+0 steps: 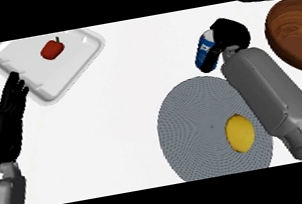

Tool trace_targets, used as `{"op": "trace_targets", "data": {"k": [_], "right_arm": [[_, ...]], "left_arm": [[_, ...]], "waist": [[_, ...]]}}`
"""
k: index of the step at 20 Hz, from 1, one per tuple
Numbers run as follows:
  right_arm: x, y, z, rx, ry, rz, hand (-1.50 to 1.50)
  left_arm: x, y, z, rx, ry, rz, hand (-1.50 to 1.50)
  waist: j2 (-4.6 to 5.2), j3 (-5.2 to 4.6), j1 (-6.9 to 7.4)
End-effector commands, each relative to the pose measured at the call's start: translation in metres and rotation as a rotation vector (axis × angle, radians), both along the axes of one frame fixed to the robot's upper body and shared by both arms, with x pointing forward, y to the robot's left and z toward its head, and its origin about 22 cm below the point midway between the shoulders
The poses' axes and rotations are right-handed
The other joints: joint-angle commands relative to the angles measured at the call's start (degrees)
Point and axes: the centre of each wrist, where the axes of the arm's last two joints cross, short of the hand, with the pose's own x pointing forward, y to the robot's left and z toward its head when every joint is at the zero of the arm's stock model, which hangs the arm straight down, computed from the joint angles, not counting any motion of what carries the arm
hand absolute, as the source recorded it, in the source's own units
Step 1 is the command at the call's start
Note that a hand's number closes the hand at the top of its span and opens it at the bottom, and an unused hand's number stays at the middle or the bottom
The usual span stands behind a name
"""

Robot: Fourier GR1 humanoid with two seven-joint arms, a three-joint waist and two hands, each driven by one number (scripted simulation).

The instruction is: Pick the can from the placemat and place it in the bowl

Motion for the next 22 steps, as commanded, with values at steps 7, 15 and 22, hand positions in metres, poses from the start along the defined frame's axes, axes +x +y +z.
{"op": "trace_targets", "data": {"k": [7,15,22], "right_arm": [[0.010,0.023,0.107,-0.213,-0.478,-0.216,1.50],[-0.006,0.001,0.162,-0.168,-0.632,-0.327,1.50],[-0.006,-0.069,0.162,-0.090,-0.666,-0.383,1.50]], "left_arm": [[-0.006,0.009,-0.008,0.009,0.024,0.025,0.00],[0.004,0.002,-0.007,0.002,0.024,0.031,0.00],[-0.012,0.008,-0.007,0.013,0.021,0.025,0.00]], "waist": [[-0.97,-0.04,-1.90],[-0.72,-0.01,-2.38],[-0.60,0.01,-1.77]]}}
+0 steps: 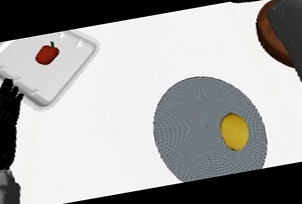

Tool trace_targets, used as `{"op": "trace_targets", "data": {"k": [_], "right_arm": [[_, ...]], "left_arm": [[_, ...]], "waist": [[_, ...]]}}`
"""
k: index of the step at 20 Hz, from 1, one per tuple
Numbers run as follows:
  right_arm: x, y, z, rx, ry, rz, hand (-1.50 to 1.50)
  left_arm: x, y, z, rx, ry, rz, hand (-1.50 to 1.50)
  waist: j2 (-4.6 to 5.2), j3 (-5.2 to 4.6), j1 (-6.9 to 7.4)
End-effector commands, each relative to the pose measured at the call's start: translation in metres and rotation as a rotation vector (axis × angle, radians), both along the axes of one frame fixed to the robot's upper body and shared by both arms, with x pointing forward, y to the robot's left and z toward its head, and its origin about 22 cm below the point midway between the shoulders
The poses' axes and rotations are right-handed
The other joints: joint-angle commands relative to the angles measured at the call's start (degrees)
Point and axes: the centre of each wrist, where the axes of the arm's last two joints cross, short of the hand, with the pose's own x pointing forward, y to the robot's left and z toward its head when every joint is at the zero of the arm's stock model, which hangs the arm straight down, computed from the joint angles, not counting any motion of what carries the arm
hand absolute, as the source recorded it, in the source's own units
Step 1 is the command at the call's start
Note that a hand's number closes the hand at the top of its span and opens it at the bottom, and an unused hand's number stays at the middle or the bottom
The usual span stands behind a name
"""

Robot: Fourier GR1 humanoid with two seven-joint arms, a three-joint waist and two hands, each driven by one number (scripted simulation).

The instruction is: Pick the can from the placemat and place it in the bowl

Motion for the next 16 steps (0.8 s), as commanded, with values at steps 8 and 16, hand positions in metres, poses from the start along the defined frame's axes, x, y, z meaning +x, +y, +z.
{"op": "trace_targets", "data": {"k": [8,16], "right_arm": [[-0.002,-0.115,-0.060,0.081,-0.051,-0.038,1.50],[0.004,-0.177,-0.067,0.101,-0.070,-0.030,1.50]], "left_arm": [[-0.010,0.000,-0.017,-0.004,-0.016,0.007,0.00],[-0.004,-0.014,0.005,0.006,-0.010,-0.019,0.00]], "waist": [[0.29,0.03,0.53],[0.44,0.07,1.36]]}}
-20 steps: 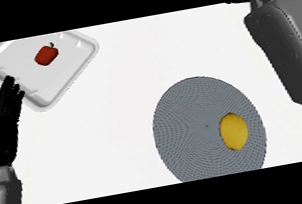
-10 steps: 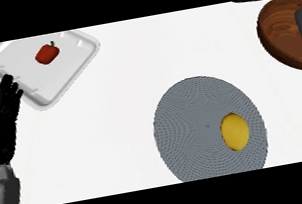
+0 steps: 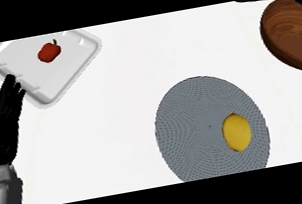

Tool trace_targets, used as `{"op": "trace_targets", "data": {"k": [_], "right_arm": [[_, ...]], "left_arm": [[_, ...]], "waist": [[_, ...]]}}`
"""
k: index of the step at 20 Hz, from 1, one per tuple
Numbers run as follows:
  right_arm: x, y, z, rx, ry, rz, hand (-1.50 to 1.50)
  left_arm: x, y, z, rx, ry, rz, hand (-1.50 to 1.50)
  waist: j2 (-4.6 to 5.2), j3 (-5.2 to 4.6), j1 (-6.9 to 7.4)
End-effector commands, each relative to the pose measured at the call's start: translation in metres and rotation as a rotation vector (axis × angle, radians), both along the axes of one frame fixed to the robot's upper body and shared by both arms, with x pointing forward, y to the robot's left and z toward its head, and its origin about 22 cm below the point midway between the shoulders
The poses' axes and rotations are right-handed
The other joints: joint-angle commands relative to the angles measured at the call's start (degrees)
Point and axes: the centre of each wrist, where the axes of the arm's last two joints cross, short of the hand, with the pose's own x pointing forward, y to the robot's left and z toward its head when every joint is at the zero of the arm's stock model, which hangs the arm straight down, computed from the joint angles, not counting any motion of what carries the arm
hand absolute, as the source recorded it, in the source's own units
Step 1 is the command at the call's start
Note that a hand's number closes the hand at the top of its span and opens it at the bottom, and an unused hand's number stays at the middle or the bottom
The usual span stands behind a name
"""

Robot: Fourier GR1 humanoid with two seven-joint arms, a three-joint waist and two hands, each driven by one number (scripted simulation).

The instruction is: Pick the can from the placemat and place it in the bowl

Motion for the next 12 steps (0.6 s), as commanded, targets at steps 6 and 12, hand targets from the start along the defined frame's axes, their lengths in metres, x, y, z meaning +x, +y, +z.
{"op": "trace_targets", "data": {"k": [6,12], "right_arm": [[-0.020,-0.069,-0.050,0.198,0.272,-0.126,1.50],[-0.026,-0.085,-0.053,0.267,0.230,0.040,-1.50]], "left_arm": [[0.006,-0.003,-0.002,0.004,-0.003,-0.002,0.00],[0.000,0.008,-0.004,-0.005,-0.008,-0.012,0.00]], "waist": [[0.53,0.06,0.38],[0.22,0.05,0.57]]}}
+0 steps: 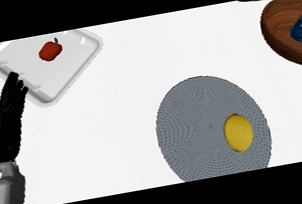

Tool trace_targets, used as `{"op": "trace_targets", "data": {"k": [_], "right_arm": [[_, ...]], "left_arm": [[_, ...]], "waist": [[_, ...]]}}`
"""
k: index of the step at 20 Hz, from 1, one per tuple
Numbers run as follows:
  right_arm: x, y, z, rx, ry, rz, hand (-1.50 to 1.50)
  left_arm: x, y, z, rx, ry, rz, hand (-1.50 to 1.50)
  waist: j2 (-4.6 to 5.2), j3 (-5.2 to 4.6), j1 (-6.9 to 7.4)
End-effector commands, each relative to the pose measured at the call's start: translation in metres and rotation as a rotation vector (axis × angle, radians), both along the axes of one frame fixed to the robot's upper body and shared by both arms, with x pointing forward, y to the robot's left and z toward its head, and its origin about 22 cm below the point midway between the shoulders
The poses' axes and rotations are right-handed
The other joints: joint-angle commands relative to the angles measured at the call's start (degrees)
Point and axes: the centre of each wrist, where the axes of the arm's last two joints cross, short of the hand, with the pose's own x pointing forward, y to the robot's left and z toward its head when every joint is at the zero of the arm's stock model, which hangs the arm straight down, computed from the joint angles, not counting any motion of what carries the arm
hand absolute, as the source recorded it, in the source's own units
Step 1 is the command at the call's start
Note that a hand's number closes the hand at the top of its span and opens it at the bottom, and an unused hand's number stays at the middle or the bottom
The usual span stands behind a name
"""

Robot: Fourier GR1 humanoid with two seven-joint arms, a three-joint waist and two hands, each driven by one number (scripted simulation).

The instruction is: Pick the can from the placemat and place it in the bowl

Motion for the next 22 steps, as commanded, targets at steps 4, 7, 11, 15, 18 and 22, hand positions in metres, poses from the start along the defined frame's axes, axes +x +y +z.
{"op": "trace_targets", "data": {"k": [4,7,11,15,18,22], "right_arm": [[-0.009,-0.014,-0.005,0.173,-0.309,0.009,-1.50],[-0.016,-0.027,0.009,0.262,-0.584,-0.038,-1.50],[-0.036,-0.056,0.021,0.370,-0.791,-0.054,-1.50],[-0.083,-0.094,-0.003,0.422,-0.794,-0.061,-1.50],[-0.123,-0.119,-0.007,0.428,-0.751,-0.058,-1.50],[-0.172,-0.140,-0.007,0.437,-0.788,-0.026,-1.50]], "left_arm": [[-0.004,0.011,-0.001,-0.004,0.001,-0.002,0.00],[-0.008,0.003,-0.010,-0.003,0.025,0.030,0.00],[-0.008,0.015,-0.013,0.014,0.009,0.051,0.00],[-0.014,0.021,-0.012,-0.011,0.011,0.027,0.00],[-0.010,0.014,0.002,0.011,0.025,0.063,0.00],[-0.017,0.023,0.008,0.008,0.018,0.053,0.00]], "waist": [[-0.23,0.04,-0.28],[-0.48,0.16,-1.30],[-0.61,0.02,-1.97],[-0.87,-0.10,-2.17],[-1.16,-0.15,-2.98],[-1.22,-0.17,-3.02]]}}
